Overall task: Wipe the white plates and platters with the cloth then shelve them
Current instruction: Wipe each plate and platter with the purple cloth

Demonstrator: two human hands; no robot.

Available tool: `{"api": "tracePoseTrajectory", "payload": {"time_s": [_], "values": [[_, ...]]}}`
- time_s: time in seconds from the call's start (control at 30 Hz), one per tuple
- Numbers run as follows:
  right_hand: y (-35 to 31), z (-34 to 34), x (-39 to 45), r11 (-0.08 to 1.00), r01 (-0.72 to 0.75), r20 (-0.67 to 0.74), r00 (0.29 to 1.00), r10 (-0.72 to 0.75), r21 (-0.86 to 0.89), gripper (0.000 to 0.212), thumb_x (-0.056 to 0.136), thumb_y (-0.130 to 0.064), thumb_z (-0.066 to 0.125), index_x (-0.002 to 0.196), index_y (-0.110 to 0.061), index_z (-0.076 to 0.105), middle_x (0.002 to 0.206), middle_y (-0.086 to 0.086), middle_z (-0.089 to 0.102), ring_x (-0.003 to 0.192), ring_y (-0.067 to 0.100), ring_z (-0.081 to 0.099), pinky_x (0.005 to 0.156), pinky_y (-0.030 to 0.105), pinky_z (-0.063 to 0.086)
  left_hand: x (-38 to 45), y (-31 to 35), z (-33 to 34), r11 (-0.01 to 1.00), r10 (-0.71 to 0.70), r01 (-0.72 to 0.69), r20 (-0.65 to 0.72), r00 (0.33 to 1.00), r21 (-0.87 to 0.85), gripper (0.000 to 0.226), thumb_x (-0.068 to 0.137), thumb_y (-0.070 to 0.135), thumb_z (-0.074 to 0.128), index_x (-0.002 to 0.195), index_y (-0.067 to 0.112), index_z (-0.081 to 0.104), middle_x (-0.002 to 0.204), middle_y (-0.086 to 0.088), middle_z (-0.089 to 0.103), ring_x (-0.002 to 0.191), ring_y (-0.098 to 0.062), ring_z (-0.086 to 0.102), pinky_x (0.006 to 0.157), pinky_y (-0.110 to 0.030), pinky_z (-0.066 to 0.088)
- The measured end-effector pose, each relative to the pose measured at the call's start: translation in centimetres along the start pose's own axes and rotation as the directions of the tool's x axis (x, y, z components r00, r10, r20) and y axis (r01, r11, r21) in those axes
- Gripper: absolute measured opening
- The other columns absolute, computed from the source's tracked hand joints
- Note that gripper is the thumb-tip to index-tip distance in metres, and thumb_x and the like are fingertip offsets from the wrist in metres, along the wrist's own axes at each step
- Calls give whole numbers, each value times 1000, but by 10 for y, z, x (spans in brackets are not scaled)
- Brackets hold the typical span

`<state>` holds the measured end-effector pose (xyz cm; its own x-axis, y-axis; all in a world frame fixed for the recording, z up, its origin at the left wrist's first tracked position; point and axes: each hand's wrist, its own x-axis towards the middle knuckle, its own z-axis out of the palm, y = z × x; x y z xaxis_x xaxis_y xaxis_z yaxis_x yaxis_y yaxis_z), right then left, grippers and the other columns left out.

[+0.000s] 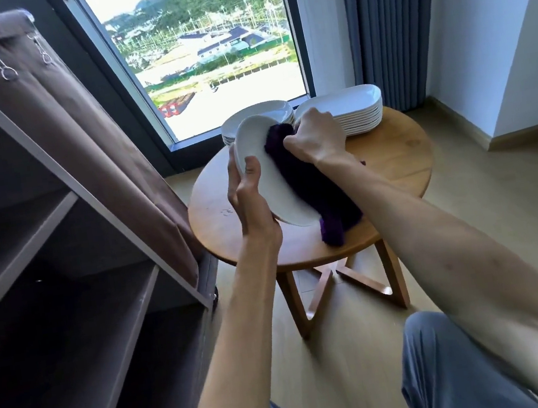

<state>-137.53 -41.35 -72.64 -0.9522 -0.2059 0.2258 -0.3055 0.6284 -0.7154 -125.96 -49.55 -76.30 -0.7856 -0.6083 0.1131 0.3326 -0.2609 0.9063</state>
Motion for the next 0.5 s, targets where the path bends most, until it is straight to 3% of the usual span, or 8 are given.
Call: {"api": "tracePoseTrajectory", "payload": {"time_s": [0.13, 0.23, 0.3, 0.4, 0.5], "values": [[-16, 8, -4, 959, 26, -82, 997, -3, 282, 20, 77, -23, 63, 60, -20, 53, 59, -5, 59, 66, 22, 60, 54, 26, 41, 5, -14, 12, 999, -33, 33, 13, 999, 7, 47, 105, 36, 52, 150, 21, 50, 145, -15, 58, 134, -34, 54, 111, -59, 45], [-21, 9, -13, 897, 91, 24, 993, -112, 432, 11, 85, -29, 68, 75, -27, 68, 78, -3, 73, 79, 18, 68, 71, 26, 49, 12, -13, 15, 1000, -26, 27, 42, 999, -14, 51, 104, 45, 49, 144, 13, 54, 138, -18, 62, 128, -34, 59, 110, -56, 47], [-18, 9, -22, 862, 130, 143, 963, -226, 490, 15, 87, -29, 69, 74, -25, 72, 75, -1, 72, 77, 18, 68, 72, 32, 49, 22, -9, 11, 997, -38, 41, 43, 998, -61, 60, 102, 50, 50, 142, 5, 54, 135, -23, 61, 127, -38, 60, 110, -56, 47], [-16, 6, -32, 888, 192, 293, 897, -332, 418, 16, 85, -29, 68, 79, -15, 74, 79, 11, 71, 76, 22, 66, 70, 37, 51, 26, -2, 0, 993, -19, 24, 38, 999, -120, 75, 97, 51, 55, 143, -7, 45, 123, -27, 55, 116, -44, 58, 108, -53, 46], [-12, 5, -29, 956, 280, 442, 849, -289, 88, 24, 82, -31, 69, 61, -20, 62, 64, -1, 57, 74, 16, 55, 60, 29, 42, 23, 2, -12, 989, -32, 30, -14, 999, -146, 76, 94, 52, 56, 149, 2, 43, 131, -25, 57, 120, -41, 59, 104, -52, 49]]}}
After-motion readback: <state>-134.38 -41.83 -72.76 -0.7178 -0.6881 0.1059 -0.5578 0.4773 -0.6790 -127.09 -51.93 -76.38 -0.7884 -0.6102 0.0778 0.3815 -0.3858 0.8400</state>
